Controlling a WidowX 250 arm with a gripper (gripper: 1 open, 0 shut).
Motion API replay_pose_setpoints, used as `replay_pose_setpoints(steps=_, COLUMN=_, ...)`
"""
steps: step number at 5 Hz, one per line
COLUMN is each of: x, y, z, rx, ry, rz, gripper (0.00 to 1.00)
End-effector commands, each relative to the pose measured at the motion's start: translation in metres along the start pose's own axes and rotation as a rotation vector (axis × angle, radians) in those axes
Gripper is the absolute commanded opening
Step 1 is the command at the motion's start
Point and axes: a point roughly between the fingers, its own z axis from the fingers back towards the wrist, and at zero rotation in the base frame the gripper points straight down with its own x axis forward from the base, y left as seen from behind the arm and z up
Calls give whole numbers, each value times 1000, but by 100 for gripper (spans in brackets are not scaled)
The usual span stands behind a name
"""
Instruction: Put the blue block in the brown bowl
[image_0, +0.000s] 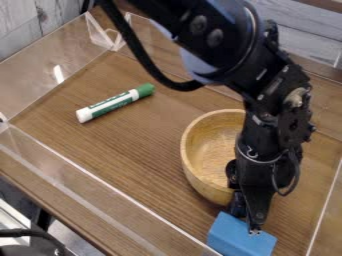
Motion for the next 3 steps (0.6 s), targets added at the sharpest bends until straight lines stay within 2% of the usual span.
replay_pose_setpoints(steps=1, x=2, y=3, z=6, rx=12, ry=-13, rz=-2, gripper=0)
replay_pose_setpoints(steps=3, x=1, y=5, z=6, rx=17, ry=-12, rz=-3, gripper=0)
